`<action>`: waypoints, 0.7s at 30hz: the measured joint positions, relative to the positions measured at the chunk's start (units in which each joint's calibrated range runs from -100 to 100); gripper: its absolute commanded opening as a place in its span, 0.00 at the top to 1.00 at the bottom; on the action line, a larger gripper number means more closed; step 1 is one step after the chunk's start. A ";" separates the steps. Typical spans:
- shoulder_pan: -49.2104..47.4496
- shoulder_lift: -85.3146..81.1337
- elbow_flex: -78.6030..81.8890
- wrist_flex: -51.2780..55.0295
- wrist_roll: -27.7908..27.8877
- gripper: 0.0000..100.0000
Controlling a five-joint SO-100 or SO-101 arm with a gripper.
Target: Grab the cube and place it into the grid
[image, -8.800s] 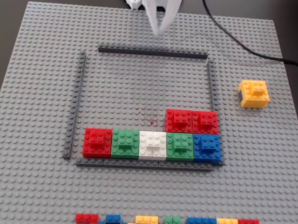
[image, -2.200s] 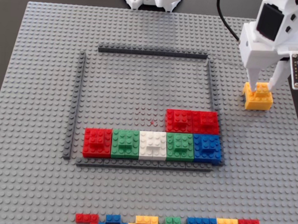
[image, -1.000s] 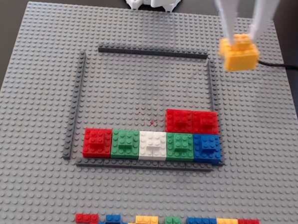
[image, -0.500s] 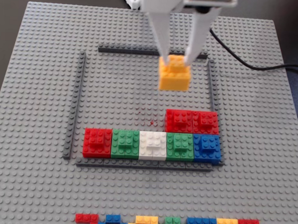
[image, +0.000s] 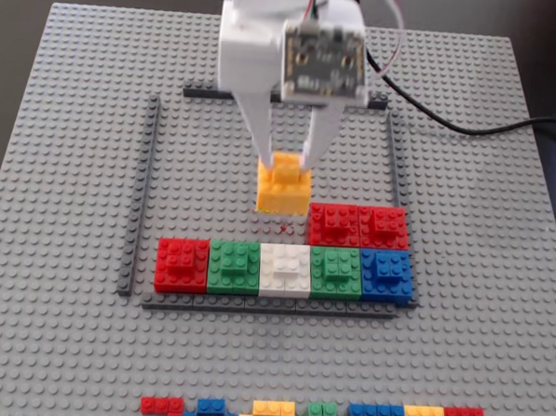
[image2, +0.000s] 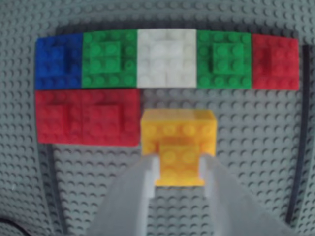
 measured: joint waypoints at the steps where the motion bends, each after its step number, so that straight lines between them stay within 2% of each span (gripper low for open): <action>1: 0.07 0.68 0.00 -0.24 0.00 0.93; 21: 0.22 8.06 0.00 -2.15 0.00 0.92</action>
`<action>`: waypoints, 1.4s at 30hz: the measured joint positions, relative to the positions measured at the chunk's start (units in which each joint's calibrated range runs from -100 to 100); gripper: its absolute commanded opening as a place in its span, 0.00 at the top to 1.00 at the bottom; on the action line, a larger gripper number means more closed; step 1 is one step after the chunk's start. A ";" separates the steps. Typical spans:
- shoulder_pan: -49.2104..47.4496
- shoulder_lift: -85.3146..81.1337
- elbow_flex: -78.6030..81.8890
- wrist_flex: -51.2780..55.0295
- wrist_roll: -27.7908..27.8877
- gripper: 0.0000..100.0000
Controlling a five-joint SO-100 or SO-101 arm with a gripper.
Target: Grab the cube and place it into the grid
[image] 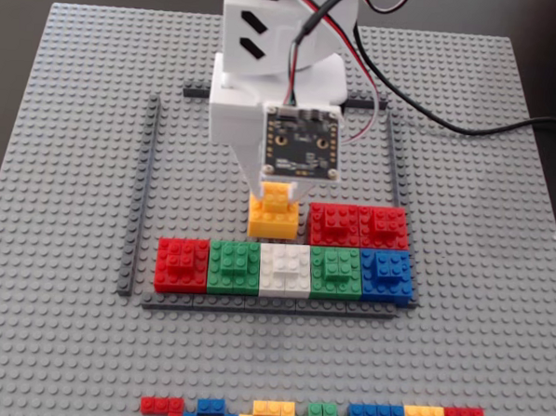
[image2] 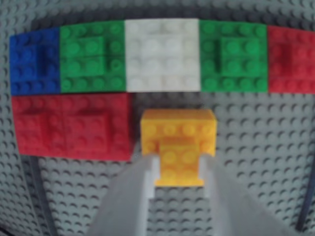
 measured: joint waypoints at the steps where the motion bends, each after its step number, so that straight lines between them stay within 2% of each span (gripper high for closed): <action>1: -0.36 0.25 0.00 0.00 0.00 0.92; 25: -1.68 1.78 -0.88 -1.56 -0.29 0.91; 42: -1.68 2.37 -0.88 -2.39 -0.10 0.84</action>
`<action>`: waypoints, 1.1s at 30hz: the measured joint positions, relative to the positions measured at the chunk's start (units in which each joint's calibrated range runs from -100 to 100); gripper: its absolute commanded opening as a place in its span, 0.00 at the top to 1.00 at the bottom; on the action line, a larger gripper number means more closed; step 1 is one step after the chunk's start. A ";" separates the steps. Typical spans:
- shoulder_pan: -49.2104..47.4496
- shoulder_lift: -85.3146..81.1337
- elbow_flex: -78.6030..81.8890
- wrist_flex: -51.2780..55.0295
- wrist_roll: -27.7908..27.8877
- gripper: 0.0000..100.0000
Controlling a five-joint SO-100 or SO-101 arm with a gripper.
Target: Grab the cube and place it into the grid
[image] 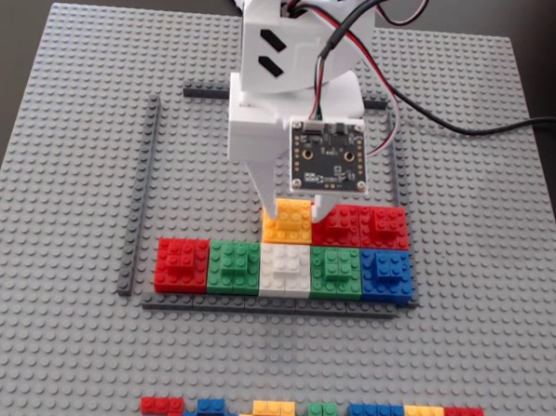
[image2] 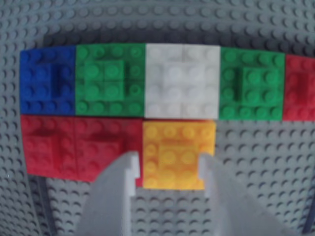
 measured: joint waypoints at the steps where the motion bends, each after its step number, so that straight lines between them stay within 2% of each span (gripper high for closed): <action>1: 0.00 0.00 0.00 -0.05 0.05 0.84; 25: 1.60 0.00 0.00 -0.78 0.05 0.84; 29: 1.60 -1.78 0.00 0.10 0.05 0.86; 33: 1.60 -5.68 -0.18 2.00 0.05 0.93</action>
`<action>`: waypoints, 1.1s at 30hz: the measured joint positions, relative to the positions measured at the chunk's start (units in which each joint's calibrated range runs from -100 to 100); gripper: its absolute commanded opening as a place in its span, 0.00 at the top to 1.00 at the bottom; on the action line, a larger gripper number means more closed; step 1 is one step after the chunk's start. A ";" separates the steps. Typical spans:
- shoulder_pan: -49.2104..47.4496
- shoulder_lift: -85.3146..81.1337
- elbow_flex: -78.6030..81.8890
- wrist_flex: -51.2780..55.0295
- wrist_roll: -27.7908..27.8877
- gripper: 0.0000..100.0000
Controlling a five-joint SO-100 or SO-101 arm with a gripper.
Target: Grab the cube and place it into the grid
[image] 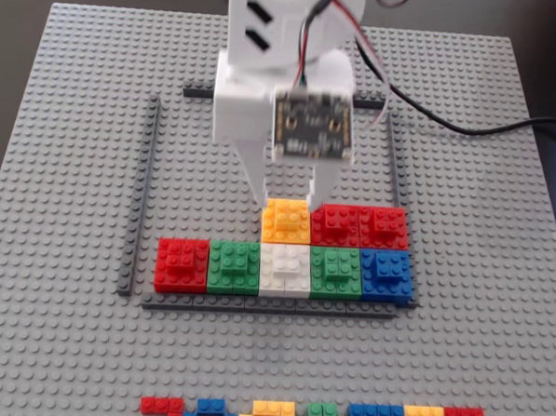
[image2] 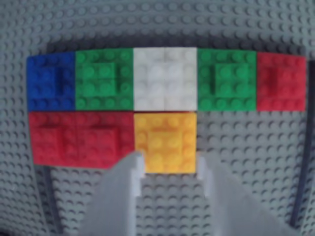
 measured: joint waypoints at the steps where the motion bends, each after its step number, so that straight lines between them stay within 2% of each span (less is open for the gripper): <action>1: -0.07 -1.19 -0.18 0.49 -0.15 0.96; 3: -0.29 -3.82 -0.35 1.32 -0.49 1.00; 18: -1.53 -30.45 0.97 7.67 -0.63 1.00; 33: -0.51 -63.53 29.04 2.93 -1.12 1.00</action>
